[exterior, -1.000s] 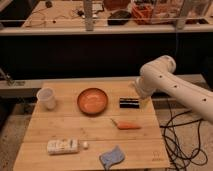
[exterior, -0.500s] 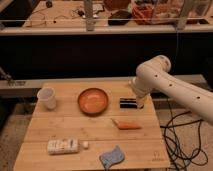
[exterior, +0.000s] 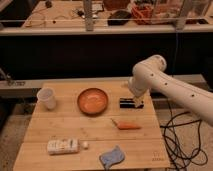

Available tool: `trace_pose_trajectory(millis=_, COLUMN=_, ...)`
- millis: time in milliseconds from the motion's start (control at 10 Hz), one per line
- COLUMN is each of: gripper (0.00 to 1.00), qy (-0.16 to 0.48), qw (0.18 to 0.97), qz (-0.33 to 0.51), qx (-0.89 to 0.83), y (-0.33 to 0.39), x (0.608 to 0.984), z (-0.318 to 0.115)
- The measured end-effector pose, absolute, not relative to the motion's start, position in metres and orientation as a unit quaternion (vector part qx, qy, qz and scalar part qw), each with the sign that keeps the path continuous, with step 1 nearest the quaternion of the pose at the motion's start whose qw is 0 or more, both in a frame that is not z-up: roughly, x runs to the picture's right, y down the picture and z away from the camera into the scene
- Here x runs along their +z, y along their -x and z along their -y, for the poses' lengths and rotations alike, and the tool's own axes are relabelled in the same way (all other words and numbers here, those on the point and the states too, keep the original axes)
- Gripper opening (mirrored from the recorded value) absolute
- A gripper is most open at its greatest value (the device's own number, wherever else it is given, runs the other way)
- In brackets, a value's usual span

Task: Pick up the ceramic bowl

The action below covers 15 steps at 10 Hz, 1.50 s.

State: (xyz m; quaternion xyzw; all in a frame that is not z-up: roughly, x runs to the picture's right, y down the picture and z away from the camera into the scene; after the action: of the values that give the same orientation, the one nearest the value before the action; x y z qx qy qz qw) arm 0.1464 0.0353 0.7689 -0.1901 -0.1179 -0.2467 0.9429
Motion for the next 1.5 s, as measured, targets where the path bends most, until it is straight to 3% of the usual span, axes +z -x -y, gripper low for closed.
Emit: trace_pose_trajectory(millis=1500, gripper=0.80, qy=0.182, qw=0.907, qz=0.149, qx=-0.349, y=-0.109, x=0.800, z=-0.033)
